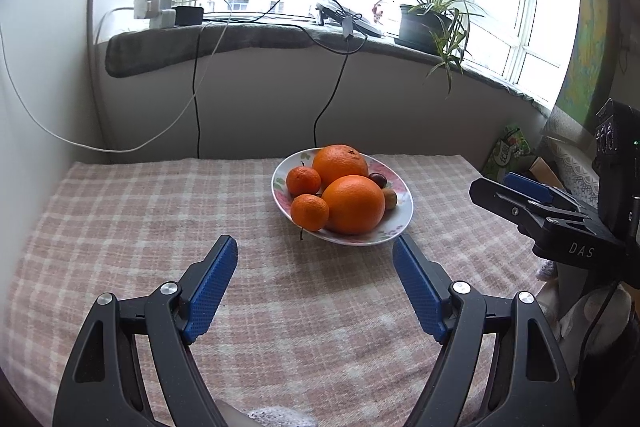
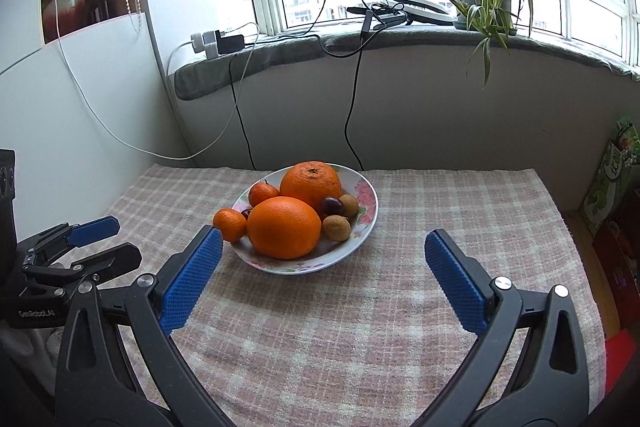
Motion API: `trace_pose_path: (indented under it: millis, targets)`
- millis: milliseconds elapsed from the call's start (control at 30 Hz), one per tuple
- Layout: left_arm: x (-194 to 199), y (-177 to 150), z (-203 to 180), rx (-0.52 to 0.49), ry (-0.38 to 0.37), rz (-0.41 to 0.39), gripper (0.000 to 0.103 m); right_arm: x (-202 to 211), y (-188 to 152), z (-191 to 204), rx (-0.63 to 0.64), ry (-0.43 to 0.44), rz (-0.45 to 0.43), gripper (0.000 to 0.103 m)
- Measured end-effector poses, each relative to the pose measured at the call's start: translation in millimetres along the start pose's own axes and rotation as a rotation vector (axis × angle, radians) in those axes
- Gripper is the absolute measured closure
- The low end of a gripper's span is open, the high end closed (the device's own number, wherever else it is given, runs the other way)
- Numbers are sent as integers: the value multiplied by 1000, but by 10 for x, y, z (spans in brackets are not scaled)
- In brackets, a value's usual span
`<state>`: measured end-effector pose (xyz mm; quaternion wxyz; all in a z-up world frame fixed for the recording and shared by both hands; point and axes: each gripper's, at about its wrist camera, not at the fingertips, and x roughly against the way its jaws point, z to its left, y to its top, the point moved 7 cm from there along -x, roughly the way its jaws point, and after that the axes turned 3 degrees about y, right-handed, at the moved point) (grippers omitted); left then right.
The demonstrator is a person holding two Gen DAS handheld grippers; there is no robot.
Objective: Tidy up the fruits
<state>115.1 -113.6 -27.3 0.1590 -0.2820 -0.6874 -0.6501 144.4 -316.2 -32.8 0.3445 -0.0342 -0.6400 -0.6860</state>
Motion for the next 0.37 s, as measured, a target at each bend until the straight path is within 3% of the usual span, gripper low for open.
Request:
trace_pose_path:
  millis: [367]
  targets:
    - [27,1,-5,-12,15,-22,23,-2,-13,-5,-3,-2,4,0]
